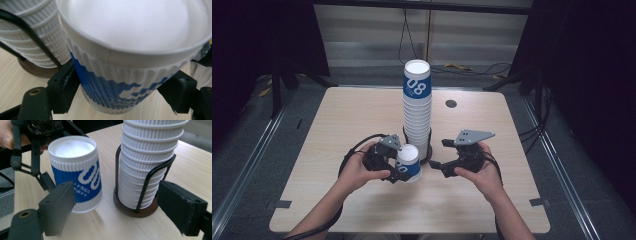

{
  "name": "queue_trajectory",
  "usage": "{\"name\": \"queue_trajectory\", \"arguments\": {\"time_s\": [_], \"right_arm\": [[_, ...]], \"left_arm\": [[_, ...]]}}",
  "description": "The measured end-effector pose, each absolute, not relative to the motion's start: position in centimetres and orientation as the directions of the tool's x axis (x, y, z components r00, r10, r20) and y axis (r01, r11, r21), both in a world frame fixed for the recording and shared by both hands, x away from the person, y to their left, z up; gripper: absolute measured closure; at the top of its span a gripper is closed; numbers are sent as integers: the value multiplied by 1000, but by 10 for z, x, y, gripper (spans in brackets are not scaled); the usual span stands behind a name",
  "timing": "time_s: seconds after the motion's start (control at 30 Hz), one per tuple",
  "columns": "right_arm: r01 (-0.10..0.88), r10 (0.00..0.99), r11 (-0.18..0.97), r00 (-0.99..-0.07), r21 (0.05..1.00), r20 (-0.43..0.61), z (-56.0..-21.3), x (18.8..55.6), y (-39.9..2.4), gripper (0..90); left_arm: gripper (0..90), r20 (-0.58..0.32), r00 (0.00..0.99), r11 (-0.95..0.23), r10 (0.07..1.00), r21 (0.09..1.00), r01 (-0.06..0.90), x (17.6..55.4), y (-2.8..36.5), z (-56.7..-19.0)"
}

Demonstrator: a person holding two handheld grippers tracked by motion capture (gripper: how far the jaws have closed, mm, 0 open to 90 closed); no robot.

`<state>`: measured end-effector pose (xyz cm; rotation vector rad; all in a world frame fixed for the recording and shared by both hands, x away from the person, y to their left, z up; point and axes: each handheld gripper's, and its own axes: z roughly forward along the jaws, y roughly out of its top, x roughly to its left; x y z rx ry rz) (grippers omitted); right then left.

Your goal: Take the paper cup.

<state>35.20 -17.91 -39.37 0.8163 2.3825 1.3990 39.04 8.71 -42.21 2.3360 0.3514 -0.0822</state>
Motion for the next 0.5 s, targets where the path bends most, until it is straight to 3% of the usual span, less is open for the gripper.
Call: {"name": "queue_trajectory", "arguments": {"time_s": [0.5], "right_arm": [[339, 537, 389, -839, 857, 88, -402, 347, -171, 147]], "left_arm": [[225, -176, 968, -684, 179, 685, 252, 387, 64, -433]]}}
